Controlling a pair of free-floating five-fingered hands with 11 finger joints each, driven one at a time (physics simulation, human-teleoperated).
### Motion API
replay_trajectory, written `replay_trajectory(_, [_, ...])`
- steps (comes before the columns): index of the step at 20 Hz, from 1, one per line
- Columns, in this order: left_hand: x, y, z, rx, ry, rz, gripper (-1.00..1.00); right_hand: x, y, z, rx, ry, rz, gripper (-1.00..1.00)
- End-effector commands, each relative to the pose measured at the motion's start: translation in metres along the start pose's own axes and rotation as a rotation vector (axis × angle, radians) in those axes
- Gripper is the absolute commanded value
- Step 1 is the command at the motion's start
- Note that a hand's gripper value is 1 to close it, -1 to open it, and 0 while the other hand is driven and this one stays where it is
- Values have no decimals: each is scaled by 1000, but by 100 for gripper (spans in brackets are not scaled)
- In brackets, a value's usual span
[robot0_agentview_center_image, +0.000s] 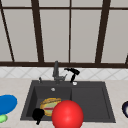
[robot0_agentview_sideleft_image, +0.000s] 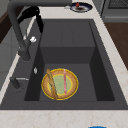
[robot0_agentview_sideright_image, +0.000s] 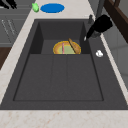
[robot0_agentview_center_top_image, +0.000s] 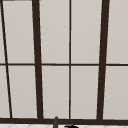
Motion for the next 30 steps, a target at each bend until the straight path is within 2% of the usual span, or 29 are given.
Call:
replay_trajectory(1, [0, 0, 0, 0, 0, 0, 0, 0, -3, 22, 1, 13, 37, -100])
replay_trajectory(6, [0, 0, 0, 0, 0, 0, 0, 8, -3, 42, 24, 36, 79, -100])
replay_trajectory(10, [0, 0, 0, 0, 0, 0, 0, 17, 4, 52, 1, 108, 86, -100])
replay_trajectory(13, [0, 0, 0, 0, 0, 0, 0, 23, 8, 51, -9, 121, 108, -100])
replay_trajectory(14, [0, 0, 0, 0, 0, 0, 0, 24, 9, 51, -7, 128, 100, -100])
replay_trajectory(15, [0, 0, 0, 0, 0, 0, 0, 21, 8, 45, 10, 105, 49, -100])
replay_trajectory(16, [0, 0, 0, 0, 0, 0, 0, 20, 7, 50, 14, 83, 37, -100])
replay_trajectory(19, [0, 0, 0, 0, 0, 0, 0, 23, 9, 51, 12, 80, 41, -100])
replay_trajectory(20, [0, 0, 0, 0, 0, 0, 0, 24, 8, 51, -3, 99, 42, -100])
replay_trajectory(22, [0, 0, 0, 0, 0, 0, 0, 29, 7, 64, -46, 123, 74, -100])
replay_trajectory(24, [0, 0, 0, 0, 0, 0, 0, 31, 6, 71, -55, 134, 87, -100])
replay_trajectory(30, [0, 0, 0, 0, 0, 0, 0, 34, 1, 97, -77, 173, 86, -100])
